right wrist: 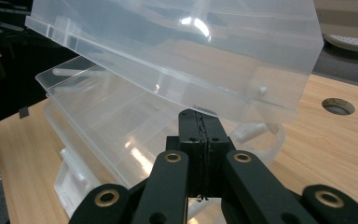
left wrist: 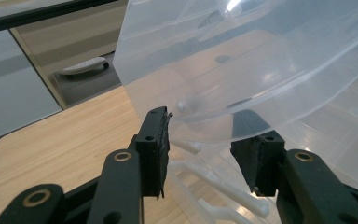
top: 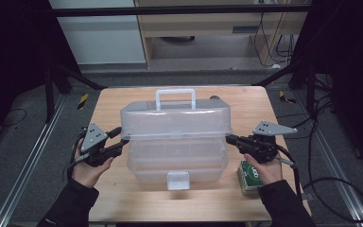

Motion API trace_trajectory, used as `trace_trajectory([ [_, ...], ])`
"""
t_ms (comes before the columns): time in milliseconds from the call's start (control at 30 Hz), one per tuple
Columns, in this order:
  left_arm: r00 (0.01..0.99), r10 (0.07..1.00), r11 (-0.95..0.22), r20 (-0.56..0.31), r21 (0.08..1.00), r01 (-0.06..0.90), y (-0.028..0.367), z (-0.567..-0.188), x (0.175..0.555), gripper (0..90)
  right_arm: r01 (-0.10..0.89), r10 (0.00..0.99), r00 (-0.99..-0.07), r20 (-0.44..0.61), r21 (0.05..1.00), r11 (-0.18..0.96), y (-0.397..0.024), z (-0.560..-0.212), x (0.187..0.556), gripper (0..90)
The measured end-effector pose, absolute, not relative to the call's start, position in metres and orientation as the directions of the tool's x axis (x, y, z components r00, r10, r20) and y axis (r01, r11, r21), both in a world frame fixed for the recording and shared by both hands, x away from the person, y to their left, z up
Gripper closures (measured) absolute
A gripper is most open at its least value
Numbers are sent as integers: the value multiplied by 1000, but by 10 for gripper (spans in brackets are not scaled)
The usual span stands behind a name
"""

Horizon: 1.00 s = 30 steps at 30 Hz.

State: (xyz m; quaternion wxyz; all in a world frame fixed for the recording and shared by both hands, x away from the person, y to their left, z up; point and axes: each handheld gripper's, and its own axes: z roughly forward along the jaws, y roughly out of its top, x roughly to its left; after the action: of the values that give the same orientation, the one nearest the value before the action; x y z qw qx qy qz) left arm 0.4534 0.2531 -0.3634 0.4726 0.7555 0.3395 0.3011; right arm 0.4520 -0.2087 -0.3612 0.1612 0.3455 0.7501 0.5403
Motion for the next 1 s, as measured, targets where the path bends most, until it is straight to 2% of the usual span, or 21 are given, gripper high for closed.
trace_trajectory([
  [233, 588, 794, -341, 153, 913, 223, 252, -362, 453, 612, 341, 693, -710, 126, 923, 181, -208, -362, 452, 882],
  [433, 588, 794, -348, 154, 908, 232, 252, -361, 452, 620, 360, 710, -697, 104, 906, 221, -206, -367, 451, 816],
  [567, 589, 795, -343, 146, 909, 238, 253, -360, 453, 620, 398, 747, -660, 83, 882, 254, -209, -376, 450, 744],
  [767, 589, 795, -344, 145, 907, 241, 253, -359, 453, 623, 461, 789, -608, 89, 849, 259, -215, -394, 454, 682],
  [1000, 589, 796, -342, 140, 907, 246, 253, -356, 454, 628, 509, 799, -594, 90, 812, 287, -203, -410, 459, 665],
])
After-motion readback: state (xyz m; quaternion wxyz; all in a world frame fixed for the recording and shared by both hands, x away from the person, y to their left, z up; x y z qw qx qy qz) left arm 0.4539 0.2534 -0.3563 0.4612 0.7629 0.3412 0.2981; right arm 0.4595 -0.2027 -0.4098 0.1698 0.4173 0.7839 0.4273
